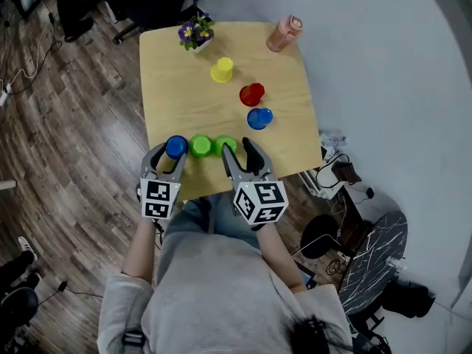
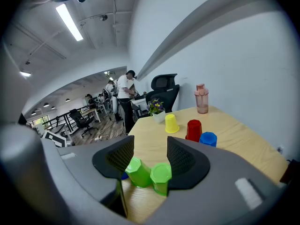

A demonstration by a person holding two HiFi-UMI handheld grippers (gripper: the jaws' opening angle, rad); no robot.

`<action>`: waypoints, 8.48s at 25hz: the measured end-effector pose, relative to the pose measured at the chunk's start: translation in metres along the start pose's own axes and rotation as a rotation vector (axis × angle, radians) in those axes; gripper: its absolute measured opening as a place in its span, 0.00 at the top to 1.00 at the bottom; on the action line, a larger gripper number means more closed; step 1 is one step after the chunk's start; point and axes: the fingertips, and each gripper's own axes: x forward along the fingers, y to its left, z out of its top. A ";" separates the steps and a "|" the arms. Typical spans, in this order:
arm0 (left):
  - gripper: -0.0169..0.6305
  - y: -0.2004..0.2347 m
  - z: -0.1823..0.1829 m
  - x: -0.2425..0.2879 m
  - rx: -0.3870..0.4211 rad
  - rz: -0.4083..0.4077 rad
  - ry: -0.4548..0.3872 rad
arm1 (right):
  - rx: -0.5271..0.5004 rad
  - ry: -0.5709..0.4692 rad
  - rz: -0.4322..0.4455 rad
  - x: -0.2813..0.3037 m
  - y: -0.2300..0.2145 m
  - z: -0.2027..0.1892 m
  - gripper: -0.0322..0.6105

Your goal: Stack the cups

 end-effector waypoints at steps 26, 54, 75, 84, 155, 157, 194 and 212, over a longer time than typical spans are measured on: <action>0.84 0.034 0.069 -0.071 -0.191 0.302 -0.258 | -0.069 0.272 -0.197 0.065 -0.160 -0.058 0.56; 0.85 0.040 0.077 -0.103 -0.155 0.272 -0.332 | -0.255 0.029 0.048 0.014 -0.010 0.019 0.63; 0.85 0.068 0.044 -0.142 -0.183 0.314 -0.326 | -0.295 0.129 0.198 0.034 0.086 -0.042 0.62; 0.85 0.073 0.038 -0.149 -0.191 0.333 -0.318 | -0.327 0.166 0.195 0.042 0.091 -0.055 0.62; 0.88 -0.015 0.089 -0.116 -0.307 0.700 -0.365 | -0.346 0.325 0.188 0.132 -0.155 -0.011 0.56; 0.88 -0.018 0.088 -0.118 -0.312 0.724 -0.363 | -0.349 0.324 0.185 0.142 -0.157 -0.013 0.56; 0.88 -0.013 0.090 -0.158 -0.203 0.486 -0.427 | -0.381 0.187 0.301 0.005 0.015 -0.014 0.59; 0.88 0.011 0.068 -0.186 -0.211 0.494 -0.413 | -0.404 0.249 0.204 0.024 0.026 -0.043 0.59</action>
